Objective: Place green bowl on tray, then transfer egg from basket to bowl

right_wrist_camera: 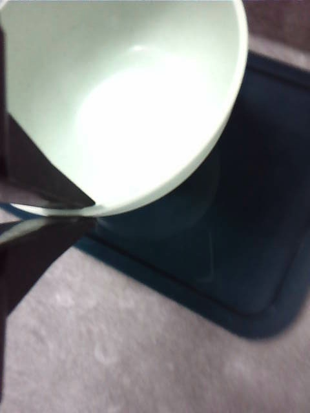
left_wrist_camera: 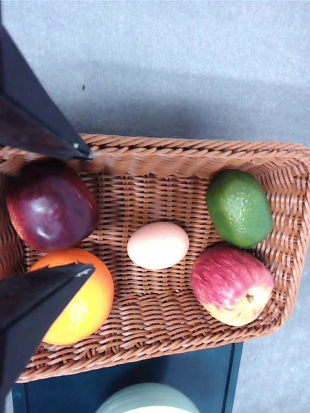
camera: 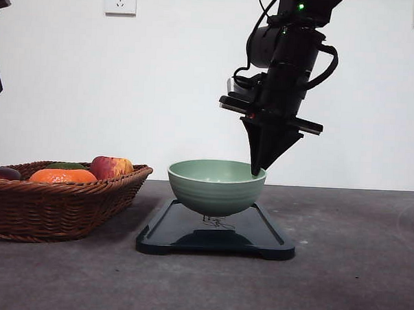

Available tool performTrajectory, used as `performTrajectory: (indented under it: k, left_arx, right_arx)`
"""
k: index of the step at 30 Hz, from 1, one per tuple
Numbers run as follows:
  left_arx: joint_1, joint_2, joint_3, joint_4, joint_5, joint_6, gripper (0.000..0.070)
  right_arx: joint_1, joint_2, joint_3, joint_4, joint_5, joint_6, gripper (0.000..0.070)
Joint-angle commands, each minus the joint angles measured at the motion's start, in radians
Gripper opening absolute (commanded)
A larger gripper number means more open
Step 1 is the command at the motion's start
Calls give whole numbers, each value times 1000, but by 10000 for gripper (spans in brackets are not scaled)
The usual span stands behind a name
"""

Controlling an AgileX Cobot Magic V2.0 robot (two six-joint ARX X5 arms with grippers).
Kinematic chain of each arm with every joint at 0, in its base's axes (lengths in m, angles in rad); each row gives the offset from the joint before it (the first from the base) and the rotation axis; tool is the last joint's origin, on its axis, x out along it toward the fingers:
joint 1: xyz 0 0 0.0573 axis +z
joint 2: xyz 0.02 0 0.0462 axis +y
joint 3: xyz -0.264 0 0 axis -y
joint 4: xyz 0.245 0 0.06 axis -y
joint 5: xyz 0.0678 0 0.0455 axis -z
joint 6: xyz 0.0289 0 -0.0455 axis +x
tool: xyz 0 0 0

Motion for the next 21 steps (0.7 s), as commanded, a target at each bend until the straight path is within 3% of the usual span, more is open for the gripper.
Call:
performTrajectory:
  k: [1,13,15,18,21]
  left_arx:
    - [0,7,19,8,2,-2,315]
    - [0,7,19,8,2,-2,315]
    - [0,7,19,7,2,-2,315]
    - [0,7,19,7,2,-2,315]
    - [0,7,19,7,2,-2,315]
  right_arx:
    - [9,27,30,13,1,9,0]
    - [12,48,30,17,-1,7,0]
    - [13,49,30,17,-1,5,34]
    - [17,49,30,19,0,6,162]
    - [23,49,30,26,-2,5,200]
